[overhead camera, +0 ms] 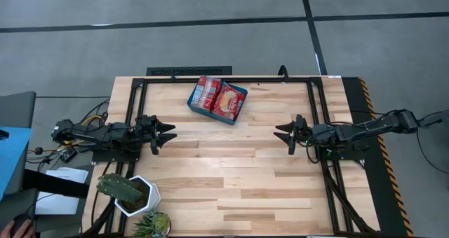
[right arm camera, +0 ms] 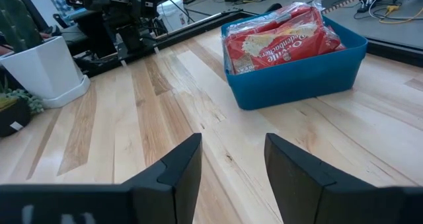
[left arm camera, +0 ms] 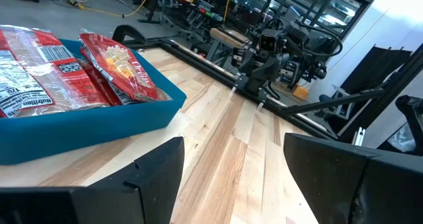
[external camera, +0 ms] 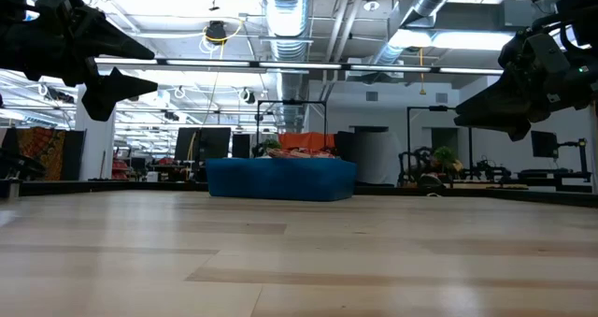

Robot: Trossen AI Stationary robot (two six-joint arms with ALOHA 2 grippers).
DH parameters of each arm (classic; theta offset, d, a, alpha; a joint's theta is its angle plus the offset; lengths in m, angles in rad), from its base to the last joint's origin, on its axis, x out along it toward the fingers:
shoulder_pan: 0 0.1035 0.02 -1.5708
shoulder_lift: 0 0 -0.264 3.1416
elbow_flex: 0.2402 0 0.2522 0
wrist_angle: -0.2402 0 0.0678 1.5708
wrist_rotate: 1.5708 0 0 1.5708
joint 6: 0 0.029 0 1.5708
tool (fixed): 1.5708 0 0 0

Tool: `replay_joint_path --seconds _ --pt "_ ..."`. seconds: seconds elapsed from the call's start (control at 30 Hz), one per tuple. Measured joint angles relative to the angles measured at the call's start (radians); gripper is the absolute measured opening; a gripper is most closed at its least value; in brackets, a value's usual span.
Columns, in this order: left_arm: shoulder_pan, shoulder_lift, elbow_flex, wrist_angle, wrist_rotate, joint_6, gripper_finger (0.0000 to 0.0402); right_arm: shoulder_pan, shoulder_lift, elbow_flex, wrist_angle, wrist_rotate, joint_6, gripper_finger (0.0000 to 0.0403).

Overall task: Sort popcorn bags into baskets
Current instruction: Return to Home Position

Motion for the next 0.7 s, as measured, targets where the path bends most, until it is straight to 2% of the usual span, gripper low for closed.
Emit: replay_joint_path --seconds 0.7 --pt "0.0 0.0 0.0 0.0 0.0 0.0 0.025 0.0 0.0 0.0 0.0 0.0 0.0 0.018"
